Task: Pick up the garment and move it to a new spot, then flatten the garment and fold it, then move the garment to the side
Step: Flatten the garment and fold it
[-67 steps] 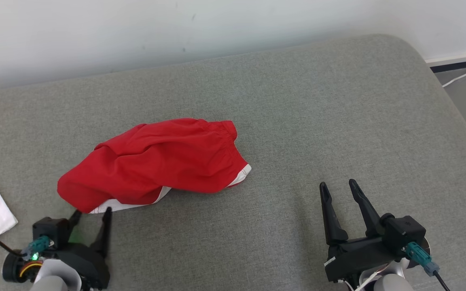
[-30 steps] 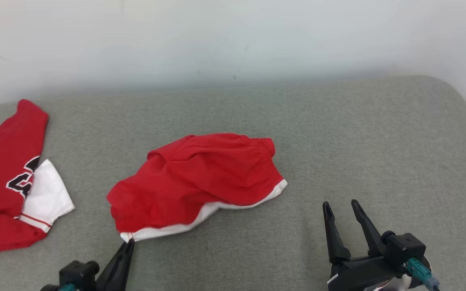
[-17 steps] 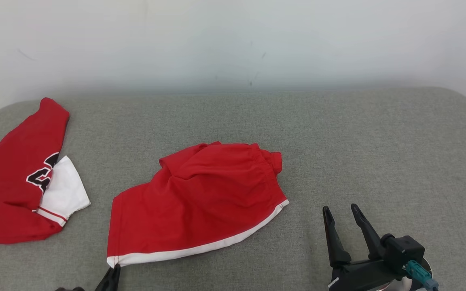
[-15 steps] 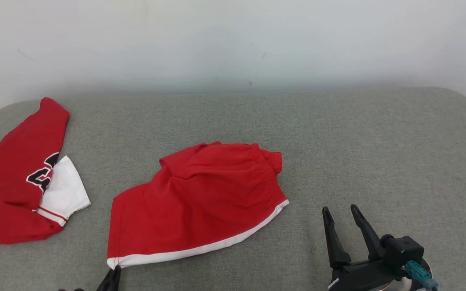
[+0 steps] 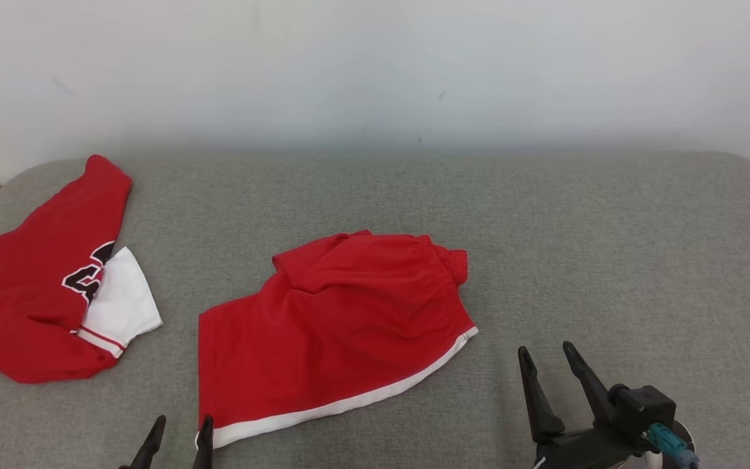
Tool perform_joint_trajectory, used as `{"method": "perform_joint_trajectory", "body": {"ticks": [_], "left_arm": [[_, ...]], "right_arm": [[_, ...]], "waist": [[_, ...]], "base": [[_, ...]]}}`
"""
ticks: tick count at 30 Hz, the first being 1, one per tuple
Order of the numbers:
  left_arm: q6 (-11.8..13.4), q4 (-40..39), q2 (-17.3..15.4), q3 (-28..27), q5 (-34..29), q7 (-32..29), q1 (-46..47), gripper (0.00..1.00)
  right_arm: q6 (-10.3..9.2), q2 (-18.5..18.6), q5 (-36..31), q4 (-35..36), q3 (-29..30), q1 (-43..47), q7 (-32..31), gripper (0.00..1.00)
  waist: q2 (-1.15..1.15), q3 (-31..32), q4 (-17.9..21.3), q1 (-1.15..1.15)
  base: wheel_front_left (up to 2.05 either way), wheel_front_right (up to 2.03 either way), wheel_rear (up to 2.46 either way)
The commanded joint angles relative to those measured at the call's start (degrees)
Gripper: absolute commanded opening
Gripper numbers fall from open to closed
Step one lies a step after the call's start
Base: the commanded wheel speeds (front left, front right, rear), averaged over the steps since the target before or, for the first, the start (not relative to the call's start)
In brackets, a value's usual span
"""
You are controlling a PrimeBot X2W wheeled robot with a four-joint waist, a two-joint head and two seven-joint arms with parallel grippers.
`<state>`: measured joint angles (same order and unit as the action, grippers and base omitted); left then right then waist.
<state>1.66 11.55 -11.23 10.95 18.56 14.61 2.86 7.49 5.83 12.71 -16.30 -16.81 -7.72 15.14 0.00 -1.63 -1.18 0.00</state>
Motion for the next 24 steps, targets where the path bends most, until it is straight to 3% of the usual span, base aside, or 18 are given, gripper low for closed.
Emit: {"method": "perform_joint_trajectory", "body": {"ticks": [1, 10, 24], "left_arm": [[0.3, -0.4, 0.1, -0.3, -0.5, 0.3, -0.1, 1.00], [0.4, -3.6, 3.1, -3.1, -3.1, 0.6, 0.6, 1.00], [-2.3, -3.0, 6.6, -7.0, -6.2, 0.6, 1.5, 1.00]], "right_arm": [[0.00, 0.5, 0.4, -0.5, -0.4, -0.4, 0.1, 1.00], [0.00, 4.1, 0.5, -6.9, -6.3, -5.8, -1.0, 1.00], [0.00, 9.0, 7.4, -22.1, -19.8, -18.8, -3.8, 1.00]], "waist": [[0.00, 0.1, -0.4, 0.00], [0.00, 0.2, -1.6, 0.00], [0.00, -1.1, -5.5, 0.00]], "base": [[0.00, 0.00, 0.00], [0.00, 0.00, 0.00], [0.00, 0.00, 0.00]]}}
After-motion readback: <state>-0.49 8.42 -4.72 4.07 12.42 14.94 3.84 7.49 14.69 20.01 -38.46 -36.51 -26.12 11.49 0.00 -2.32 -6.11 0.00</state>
